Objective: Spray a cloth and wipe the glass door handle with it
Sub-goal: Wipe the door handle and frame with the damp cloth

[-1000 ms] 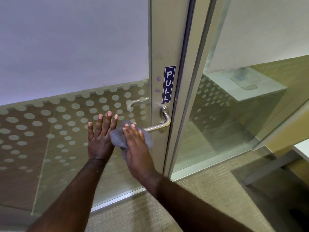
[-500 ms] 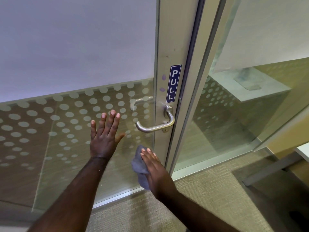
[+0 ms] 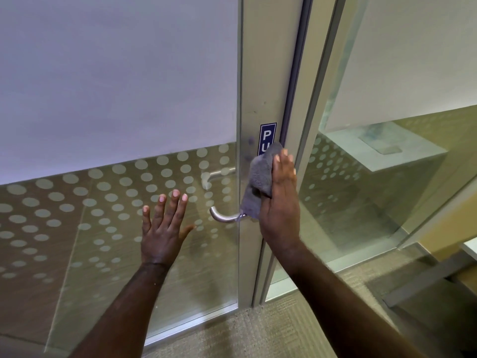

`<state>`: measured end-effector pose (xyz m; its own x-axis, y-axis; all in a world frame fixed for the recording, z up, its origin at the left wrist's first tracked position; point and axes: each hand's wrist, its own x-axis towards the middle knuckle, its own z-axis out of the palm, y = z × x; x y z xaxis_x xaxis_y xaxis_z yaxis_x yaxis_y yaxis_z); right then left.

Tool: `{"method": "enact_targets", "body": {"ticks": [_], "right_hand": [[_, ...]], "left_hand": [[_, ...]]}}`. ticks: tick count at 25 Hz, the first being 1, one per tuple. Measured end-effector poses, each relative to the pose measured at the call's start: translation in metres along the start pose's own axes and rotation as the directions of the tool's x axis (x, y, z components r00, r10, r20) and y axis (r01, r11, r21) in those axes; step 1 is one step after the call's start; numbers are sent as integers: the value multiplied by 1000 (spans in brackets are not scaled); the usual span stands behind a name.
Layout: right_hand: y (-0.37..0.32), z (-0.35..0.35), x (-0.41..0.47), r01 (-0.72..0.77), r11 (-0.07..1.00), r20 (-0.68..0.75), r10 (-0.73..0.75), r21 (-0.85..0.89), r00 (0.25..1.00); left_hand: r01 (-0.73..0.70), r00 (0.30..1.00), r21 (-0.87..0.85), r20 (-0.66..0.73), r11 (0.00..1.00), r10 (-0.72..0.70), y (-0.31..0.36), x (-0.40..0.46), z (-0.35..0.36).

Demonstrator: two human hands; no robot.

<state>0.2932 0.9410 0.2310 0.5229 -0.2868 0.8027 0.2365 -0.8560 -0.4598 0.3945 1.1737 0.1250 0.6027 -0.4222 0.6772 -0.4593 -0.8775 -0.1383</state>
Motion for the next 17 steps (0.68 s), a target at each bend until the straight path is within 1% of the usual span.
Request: {"method": "enact_targets", "body": {"ticks": [2,5,8,10,14,17], "right_hand": [[-6,8,22,-39,999,-20,39,8,999],[-11,24,38,-56,998,-25,55,-11,998],[-13,41,44,-35,986,31,40,-162,999],[-12,50,43,-51,969,49,65,-240,997],[-10,58,36,-60,955,37,73,-289,997],[-9,62,23,-70,943,55,93,-326,994]], "left_hand": [[6,1000,-14,23,1000,-6,0,0,-1],[18,999,-35,52,999,-16,0,0,-3],[28,997,-48,66,998,-25,2,1,-5],[40,997,-58,69,998,-36,3,2,-6],[36,997,-77,76,996,-30,2,4,-8],[34,997,-71,68,997,-29,3,4,-9]]}}
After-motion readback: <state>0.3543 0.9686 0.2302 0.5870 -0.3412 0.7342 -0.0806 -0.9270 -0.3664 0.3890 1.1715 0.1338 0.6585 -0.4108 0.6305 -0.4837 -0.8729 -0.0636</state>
